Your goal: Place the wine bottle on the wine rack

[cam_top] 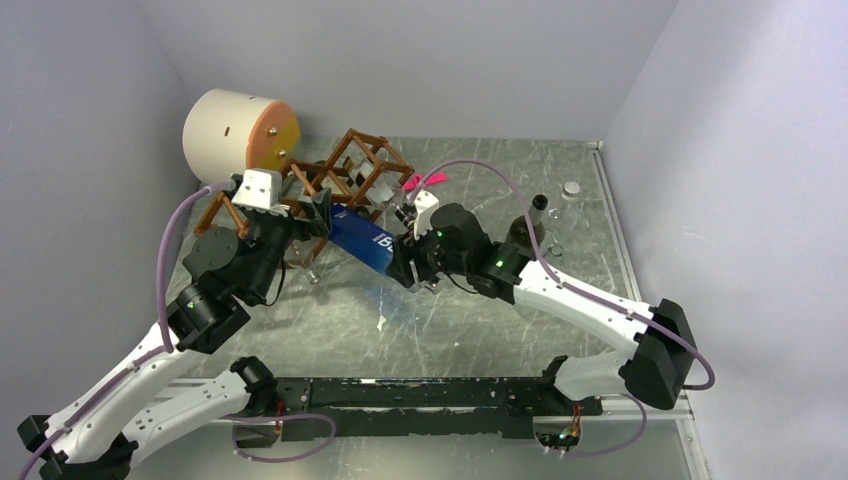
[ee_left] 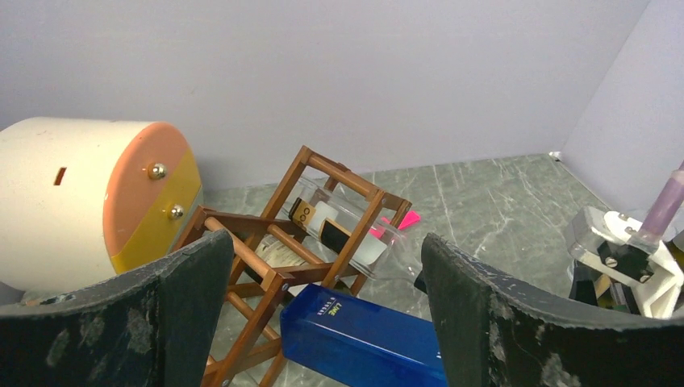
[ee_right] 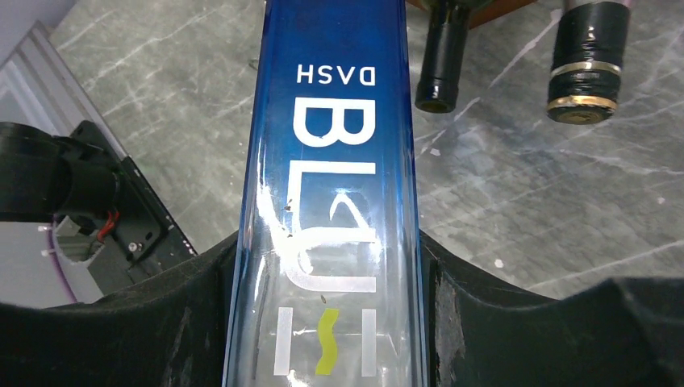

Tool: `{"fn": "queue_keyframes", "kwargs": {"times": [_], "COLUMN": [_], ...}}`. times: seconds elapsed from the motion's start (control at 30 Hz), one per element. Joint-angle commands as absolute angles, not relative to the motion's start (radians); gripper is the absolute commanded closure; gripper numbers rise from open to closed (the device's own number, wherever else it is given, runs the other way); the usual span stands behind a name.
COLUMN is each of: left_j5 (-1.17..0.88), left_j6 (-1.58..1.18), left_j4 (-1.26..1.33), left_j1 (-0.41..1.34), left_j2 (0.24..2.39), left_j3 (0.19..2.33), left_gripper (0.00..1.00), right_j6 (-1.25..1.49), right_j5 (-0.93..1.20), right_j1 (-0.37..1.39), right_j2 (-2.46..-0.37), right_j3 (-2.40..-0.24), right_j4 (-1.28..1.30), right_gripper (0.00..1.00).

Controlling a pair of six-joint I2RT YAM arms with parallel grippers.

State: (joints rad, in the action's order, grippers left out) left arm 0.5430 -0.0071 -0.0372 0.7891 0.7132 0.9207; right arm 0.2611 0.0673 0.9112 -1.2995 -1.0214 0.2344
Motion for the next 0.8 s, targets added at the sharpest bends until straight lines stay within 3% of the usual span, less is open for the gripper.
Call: {"fn": "queue_keyframes", "kwargs": {"times": [0.0,0.77], "left_j5": [0.571,0.585], "left_j6": [0.001,-0.056], "left_j4": [0.0,-0.08], "left_j1": [0.794,0.792], "left_j2": [0.706,0.702], "left_j3": [0.907,0.948], "left_gripper": [0.1,0.1], "right_j6": [0.33,0.443], "right_j5": [0.052,-0.116], "right_j1": [0.916,1.002], "right_j2": [-1.294,-1.586], "right_j3": [-1.05,-1.108], "right_j4": [-0.084,-0.462], "right_gripper": [1.0,1.0]}}
